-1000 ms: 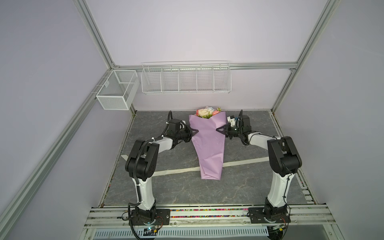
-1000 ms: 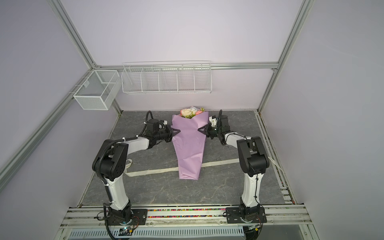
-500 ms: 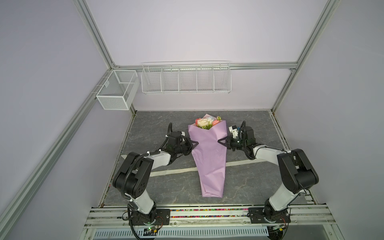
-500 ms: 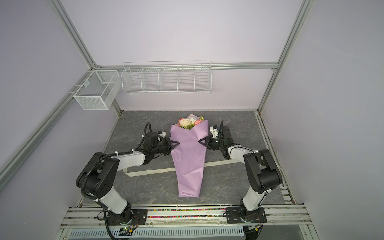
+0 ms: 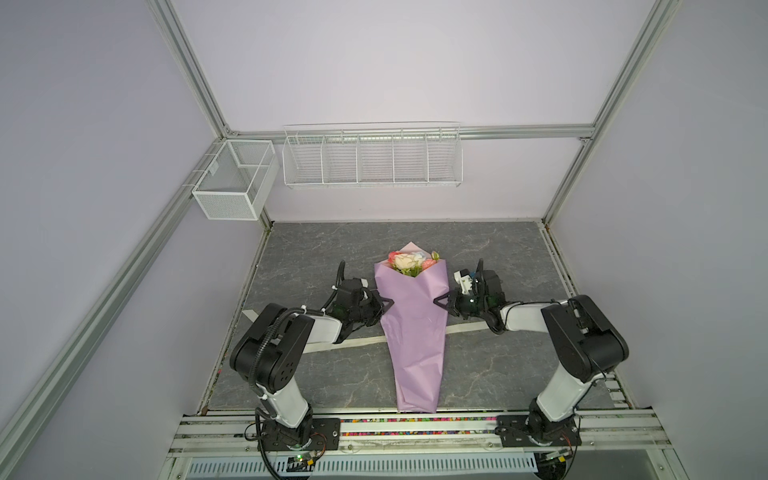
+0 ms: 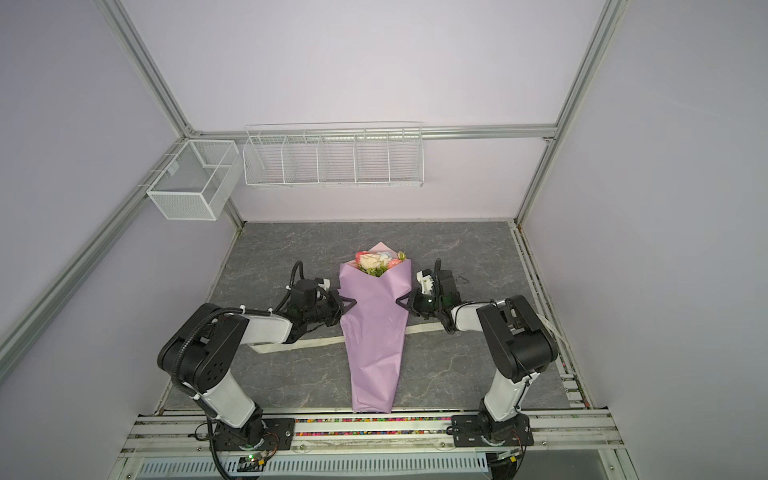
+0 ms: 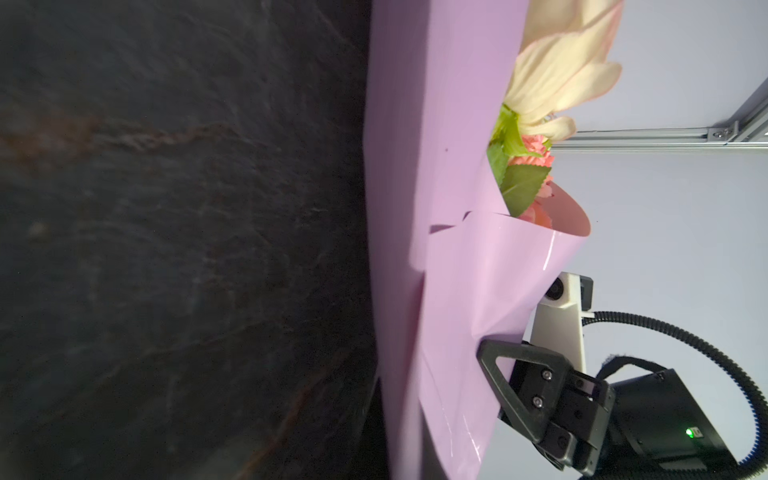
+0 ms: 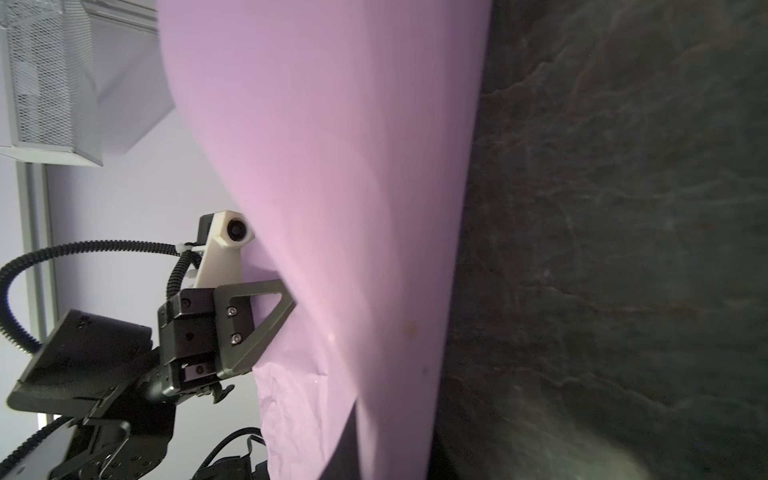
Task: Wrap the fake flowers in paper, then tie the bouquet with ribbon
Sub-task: 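Drag the cone toward the robot across the ribbon with both grippers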
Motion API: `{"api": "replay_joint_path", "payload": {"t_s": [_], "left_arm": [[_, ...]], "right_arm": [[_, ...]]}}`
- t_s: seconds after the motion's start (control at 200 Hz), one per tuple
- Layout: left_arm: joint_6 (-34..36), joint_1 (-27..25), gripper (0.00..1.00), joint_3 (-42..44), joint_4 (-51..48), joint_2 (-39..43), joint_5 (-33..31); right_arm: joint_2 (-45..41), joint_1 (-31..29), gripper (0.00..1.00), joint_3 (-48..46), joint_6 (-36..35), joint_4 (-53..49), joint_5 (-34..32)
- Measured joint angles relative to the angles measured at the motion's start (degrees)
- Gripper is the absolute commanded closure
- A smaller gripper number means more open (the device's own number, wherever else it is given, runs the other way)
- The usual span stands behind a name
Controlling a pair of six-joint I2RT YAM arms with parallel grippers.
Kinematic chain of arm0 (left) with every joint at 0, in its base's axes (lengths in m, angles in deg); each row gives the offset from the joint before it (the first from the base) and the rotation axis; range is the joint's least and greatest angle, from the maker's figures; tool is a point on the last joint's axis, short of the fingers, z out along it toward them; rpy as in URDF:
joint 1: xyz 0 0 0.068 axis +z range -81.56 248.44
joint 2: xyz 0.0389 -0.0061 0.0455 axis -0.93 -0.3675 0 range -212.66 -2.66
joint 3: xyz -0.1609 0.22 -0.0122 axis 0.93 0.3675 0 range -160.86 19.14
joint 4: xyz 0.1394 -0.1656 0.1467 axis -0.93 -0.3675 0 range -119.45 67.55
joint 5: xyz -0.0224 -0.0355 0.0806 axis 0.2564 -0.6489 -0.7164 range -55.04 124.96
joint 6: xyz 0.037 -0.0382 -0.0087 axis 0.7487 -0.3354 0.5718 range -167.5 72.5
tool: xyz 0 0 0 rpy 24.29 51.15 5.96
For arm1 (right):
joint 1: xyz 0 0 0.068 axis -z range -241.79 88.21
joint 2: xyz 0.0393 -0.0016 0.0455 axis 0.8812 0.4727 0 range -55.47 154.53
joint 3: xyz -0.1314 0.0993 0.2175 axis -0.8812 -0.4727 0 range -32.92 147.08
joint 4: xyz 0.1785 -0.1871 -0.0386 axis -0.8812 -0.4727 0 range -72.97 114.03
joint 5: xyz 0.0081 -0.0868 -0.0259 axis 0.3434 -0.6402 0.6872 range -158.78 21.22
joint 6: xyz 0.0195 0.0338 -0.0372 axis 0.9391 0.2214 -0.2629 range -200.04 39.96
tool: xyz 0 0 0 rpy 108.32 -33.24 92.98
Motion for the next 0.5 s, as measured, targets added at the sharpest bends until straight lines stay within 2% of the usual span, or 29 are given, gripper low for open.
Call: {"api": "replay_joint_path", "payload": {"t_s": [0.245,0.5], "left_arm": [[-0.1,0.0,1.0,0.2,4.4,-5.7,0.0],[-0.1,0.0,0.99,0.6,5.9,-6.0,-0.7]], "right_arm": [[3.5,0.0,0.85,0.0,0.0,1.6,-0.9],[5.7,0.0,0.86,2.7,-1.1,0.4,-1.1]]}}
